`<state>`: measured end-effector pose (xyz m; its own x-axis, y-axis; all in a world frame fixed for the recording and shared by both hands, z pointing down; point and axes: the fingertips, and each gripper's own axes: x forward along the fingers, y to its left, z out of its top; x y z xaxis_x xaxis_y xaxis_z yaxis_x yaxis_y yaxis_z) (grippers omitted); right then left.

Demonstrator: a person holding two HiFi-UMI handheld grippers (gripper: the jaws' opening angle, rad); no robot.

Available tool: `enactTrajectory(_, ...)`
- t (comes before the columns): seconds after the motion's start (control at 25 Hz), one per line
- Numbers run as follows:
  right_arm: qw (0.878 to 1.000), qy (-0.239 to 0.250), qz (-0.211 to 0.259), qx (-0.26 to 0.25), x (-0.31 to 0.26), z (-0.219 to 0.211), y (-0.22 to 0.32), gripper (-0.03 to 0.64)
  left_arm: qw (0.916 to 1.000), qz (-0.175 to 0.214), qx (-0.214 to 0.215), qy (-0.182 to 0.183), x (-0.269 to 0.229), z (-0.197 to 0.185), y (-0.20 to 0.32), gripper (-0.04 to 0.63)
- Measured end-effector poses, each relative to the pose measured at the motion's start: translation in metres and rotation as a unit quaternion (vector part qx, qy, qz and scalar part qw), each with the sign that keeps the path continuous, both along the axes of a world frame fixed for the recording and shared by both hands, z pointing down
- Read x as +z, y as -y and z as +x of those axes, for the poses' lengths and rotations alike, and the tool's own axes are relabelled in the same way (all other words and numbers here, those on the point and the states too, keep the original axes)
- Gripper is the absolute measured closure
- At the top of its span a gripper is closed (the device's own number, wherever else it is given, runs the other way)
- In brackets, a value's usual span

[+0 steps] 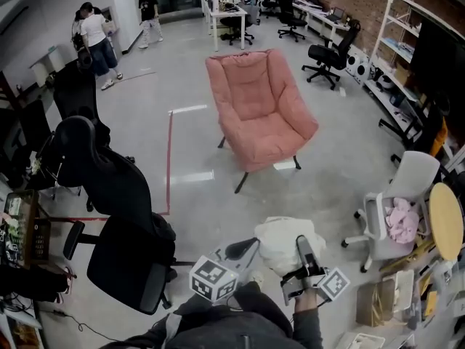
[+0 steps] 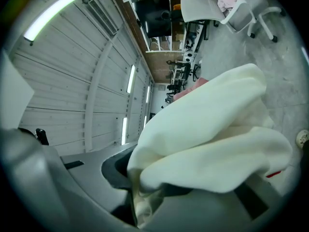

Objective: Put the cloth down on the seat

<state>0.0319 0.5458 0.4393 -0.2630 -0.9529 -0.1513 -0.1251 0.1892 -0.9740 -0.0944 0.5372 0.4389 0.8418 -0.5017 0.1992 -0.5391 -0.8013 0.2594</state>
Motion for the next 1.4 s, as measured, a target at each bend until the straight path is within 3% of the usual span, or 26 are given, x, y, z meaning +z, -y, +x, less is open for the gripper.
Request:
enactTrajectory(0.24, 0.999, -0.033, -0.007, -0.021, 0.009, 0.024, 0.049, 0.517, 0.9998, 0.003, -0.018, -0.004, 0.002, 0.023, 0.041, 0.591)
enactTrajectory(0.56, 0.998, -0.031, -0.004, -0.046, 0.005, 0.041, 0.094, 0.517, 0.9987, 0.002, -0.048, -0.014, 0.007, 0.044, 0.079, 0.591)
enactTrajectory(1.4, 0.996, -0.071, -0.026, -0.055, 0.013, 0.061, 0.137, 0.517, 0.9974, -0.021, -0.068, -0.011, 0.024, 0.068, 0.122, 0.591)
